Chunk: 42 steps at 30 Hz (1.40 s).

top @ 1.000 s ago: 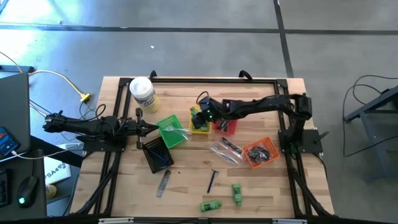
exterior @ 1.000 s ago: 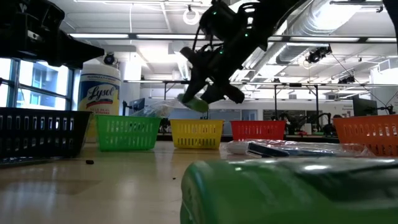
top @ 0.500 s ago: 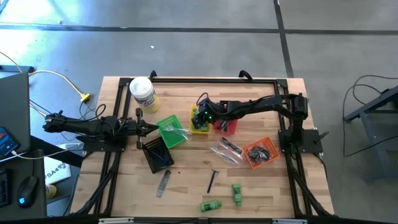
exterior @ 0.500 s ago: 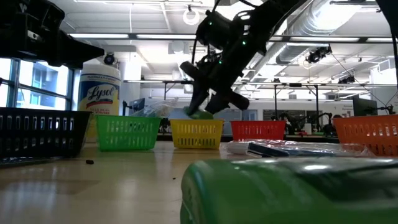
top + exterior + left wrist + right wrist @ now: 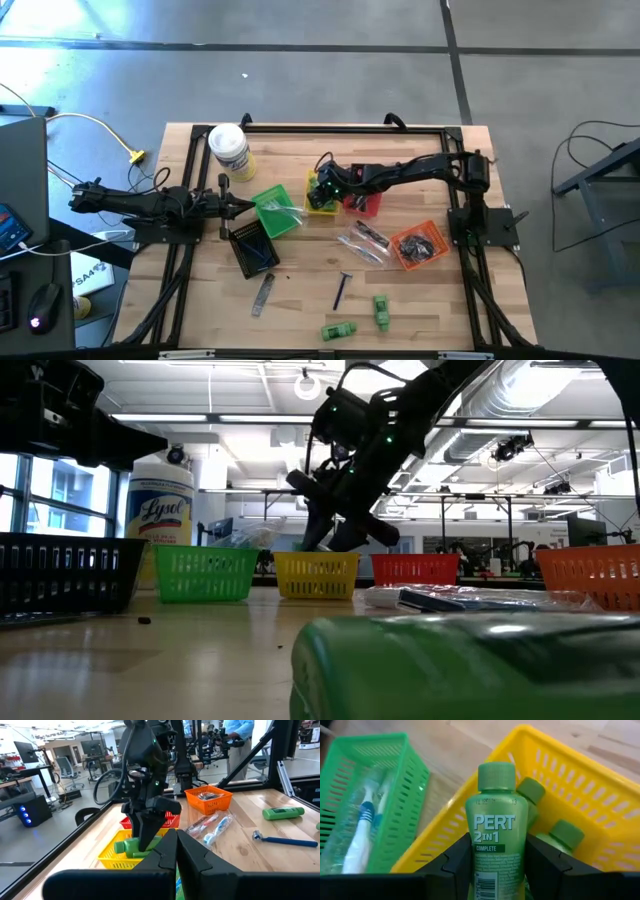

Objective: Pick & Place Travel size toiletries
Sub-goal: Put the green shampoo into the yellow bin, then put the blue toothbrush into the green bin

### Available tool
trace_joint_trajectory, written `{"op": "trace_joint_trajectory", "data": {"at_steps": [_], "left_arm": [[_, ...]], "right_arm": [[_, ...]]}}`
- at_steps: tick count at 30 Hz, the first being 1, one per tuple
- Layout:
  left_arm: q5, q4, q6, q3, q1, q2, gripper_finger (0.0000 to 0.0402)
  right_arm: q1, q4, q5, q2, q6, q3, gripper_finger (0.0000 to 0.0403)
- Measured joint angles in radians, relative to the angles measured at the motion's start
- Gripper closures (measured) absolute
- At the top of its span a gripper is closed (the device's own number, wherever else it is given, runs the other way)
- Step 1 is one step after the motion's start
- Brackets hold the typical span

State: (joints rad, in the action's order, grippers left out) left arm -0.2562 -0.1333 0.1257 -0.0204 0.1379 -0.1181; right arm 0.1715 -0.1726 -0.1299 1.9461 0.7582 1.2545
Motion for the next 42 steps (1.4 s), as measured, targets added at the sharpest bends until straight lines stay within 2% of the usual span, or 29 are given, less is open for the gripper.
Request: {"op": "trace_joint_trajectory", "data": {"at_steps": [8, 18, 27, 33, 37, 42], "left_arm": [[0.014, 0.0, 0.001, 0.0, 0.0, 0.0, 0.0402], [0.023, 0.0, 0.005, 0.0, 0.0, 0.0, 0.0402], [0.023, 0.0, 0.008, 0.0, 0.0, 0.0, 0.0402], [0.024, 0.008, 0.008, 0.0, 0.0, 0.0, 0.0402], [0.024, 0.01, 0.008, 0.0, 0.0, 0.0, 0.0402], [0.024, 0.009, 0.001, 0.0, 0.0, 0.0, 0.0402]], "right_arm": [[-0.001, 0.022, -0.002, 0.002, -0.045, 0.001, 0.0257], [-0.001, 0.014, 0.004, 0.002, -0.029, 0.001, 0.0221], [-0.001, 0.028, 0.036, 0.001, -0.057, 0.001, 0.0223], [-0.004, 0.008, 0.046, -0.055, -0.14, 0.0, 0.0223], [-0.016, -0.028, 0.014, -0.108, -0.2, 0.0, 0.0223], [-0.057, -0.044, -0.082, -0.208, -0.43, 0.0, 0.0224]]}}
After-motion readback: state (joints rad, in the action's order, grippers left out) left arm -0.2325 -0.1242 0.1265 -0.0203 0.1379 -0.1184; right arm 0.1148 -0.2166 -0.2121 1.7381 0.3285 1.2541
